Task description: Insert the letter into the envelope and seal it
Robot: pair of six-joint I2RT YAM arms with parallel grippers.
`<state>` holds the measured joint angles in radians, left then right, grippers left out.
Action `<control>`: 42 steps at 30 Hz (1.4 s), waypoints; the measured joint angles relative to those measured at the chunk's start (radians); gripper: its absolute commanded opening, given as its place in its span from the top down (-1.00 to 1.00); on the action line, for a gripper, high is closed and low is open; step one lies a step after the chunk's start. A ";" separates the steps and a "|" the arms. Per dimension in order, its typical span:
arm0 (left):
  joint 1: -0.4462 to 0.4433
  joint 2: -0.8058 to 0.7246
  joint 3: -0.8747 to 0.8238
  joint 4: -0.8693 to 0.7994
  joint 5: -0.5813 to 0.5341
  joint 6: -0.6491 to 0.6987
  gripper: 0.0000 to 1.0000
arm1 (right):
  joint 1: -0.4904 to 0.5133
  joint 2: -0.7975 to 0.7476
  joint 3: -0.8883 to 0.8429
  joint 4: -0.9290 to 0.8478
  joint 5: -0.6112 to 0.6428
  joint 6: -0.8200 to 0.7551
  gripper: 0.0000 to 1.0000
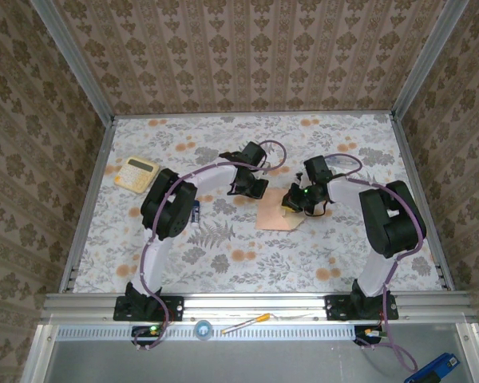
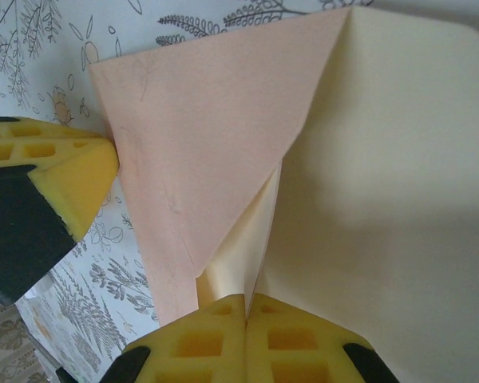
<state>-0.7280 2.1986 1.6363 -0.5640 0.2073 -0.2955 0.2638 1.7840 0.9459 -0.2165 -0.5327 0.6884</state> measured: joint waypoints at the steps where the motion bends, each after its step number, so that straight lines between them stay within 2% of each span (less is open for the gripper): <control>1: 0.000 0.000 0.000 0.000 0.000 0.000 1.00 | 0.002 0.002 -0.001 0.004 0.000 0.000 1.00; 5: 0.000 0.000 0.000 0.000 0.000 0.000 1.00 | 0.005 0.013 -0.001 0.008 0.001 -0.002 1.00; 11: 0.000 0.000 0.000 -0.001 0.000 0.000 1.00 | 0.000 0.010 0.000 -0.021 0.013 -0.018 0.75; 21: 0.000 0.000 0.000 -0.002 0.000 0.000 1.00 | -0.048 -0.042 0.000 -0.102 0.063 -0.042 0.53; 42: -0.004 0.000 0.002 -0.004 -0.007 0.000 1.00 | -0.029 -0.018 0.000 -0.093 0.058 -0.030 0.55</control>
<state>-0.7319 2.1986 1.6382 -0.5682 0.2001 -0.2955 0.2344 1.7660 0.9455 -0.3096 -0.4747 0.6586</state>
